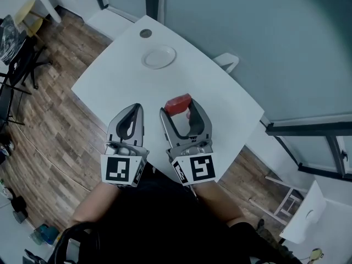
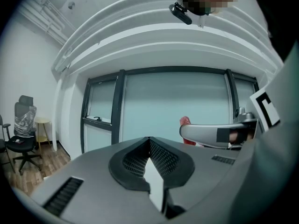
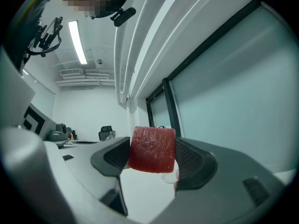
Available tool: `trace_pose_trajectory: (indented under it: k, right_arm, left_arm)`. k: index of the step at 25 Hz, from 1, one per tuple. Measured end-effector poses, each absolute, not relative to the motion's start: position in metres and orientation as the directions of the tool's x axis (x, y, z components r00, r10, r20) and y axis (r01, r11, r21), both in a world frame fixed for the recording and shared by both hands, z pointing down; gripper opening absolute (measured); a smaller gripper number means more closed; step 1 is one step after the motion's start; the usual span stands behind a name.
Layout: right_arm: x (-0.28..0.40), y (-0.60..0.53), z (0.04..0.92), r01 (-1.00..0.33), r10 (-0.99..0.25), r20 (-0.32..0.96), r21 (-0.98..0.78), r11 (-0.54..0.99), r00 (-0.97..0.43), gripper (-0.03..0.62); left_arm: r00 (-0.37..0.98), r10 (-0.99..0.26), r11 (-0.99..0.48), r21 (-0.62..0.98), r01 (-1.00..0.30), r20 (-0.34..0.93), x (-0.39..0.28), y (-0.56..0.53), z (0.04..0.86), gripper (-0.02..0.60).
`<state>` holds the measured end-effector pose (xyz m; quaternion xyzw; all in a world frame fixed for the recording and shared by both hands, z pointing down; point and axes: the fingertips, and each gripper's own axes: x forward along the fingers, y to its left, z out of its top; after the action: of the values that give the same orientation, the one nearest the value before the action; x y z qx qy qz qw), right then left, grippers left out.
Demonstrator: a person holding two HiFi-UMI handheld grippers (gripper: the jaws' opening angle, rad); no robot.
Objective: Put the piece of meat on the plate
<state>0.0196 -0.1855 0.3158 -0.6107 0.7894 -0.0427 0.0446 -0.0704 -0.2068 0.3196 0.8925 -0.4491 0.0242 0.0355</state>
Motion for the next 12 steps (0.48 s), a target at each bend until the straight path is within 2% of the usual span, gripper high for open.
trace_pose_trajectory:
  k: [3,12]
  right_arm:
    - [0.021,-0.19,0.321,-0.963,-0.97,-0.006,-0.123,0.24,-0.241,0.298]
    - [0.027,-0.24,0.358,-0.973,-0.976,0.075,-0.123,0.196,-0.206,0.298]
  left_arm:
    - [0.614,-0.788,-0.612,0.042,-0.789,0.053,-0.066,-0.211,0.32,0.0]
    - [0.625,-0.766,-0.624,0.063,-0.779,0.148,-0.062,-0.267,0.356,-0.001]
